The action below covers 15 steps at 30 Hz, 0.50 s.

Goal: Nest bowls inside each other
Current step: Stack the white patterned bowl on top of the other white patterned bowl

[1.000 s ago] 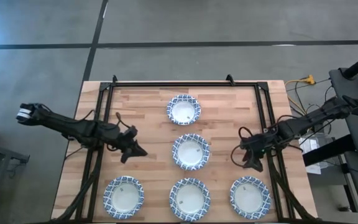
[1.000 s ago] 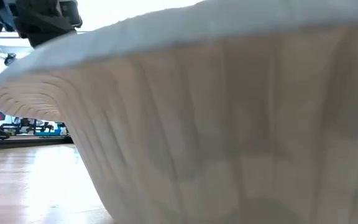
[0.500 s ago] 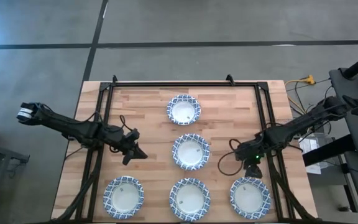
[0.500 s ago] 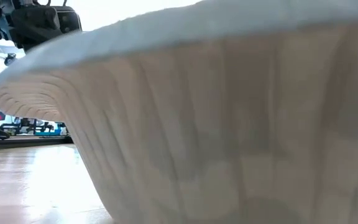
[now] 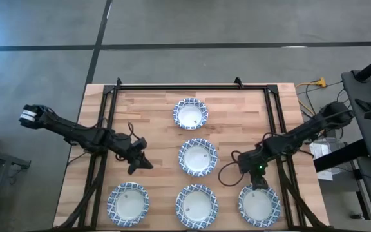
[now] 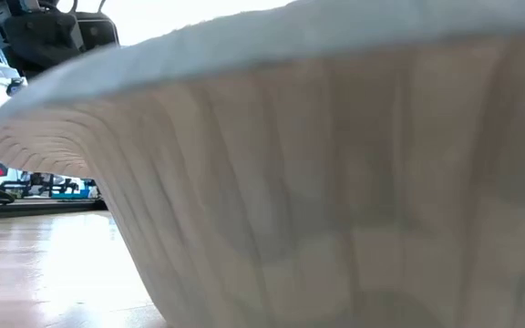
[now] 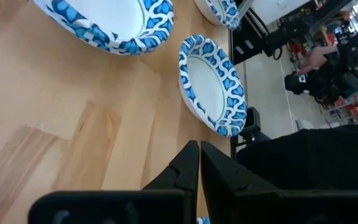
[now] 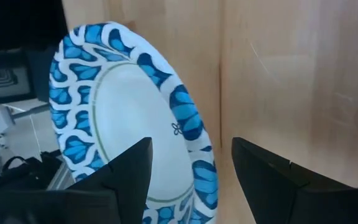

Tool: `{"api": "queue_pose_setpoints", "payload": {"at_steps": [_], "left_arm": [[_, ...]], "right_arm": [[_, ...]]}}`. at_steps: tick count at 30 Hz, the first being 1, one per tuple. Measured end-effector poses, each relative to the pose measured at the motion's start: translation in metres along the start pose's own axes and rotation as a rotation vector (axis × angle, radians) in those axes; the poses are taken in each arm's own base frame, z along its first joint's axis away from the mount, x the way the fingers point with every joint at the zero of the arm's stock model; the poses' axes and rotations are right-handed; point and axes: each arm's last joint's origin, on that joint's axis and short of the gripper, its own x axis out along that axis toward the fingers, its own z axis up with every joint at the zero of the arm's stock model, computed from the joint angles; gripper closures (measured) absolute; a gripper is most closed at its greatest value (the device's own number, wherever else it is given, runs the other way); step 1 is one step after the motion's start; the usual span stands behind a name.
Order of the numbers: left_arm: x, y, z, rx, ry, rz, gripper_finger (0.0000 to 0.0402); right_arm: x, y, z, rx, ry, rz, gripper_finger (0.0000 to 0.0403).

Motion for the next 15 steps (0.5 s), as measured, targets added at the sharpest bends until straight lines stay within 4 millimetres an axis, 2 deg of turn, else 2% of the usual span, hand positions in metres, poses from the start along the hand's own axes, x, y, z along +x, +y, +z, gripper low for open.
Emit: {"api": "queue_pose_setpoints", "payload": {"at_steps": [10,15], "left_arm": [[0.0015,-0.0015,-0.0031,0.008,0.018,-0.006,0.0402],[0.0018,-0.0020,-0.0037,0.010,0.021,-0.009,0.0402]], "right_arm": [[-0.0007,0.0082,0.0029,-0.025,0.076,0.154,0.0188],[-0.0010,0.0094,0.0035,-0.019,0.081,0.167,0.0188]]}}
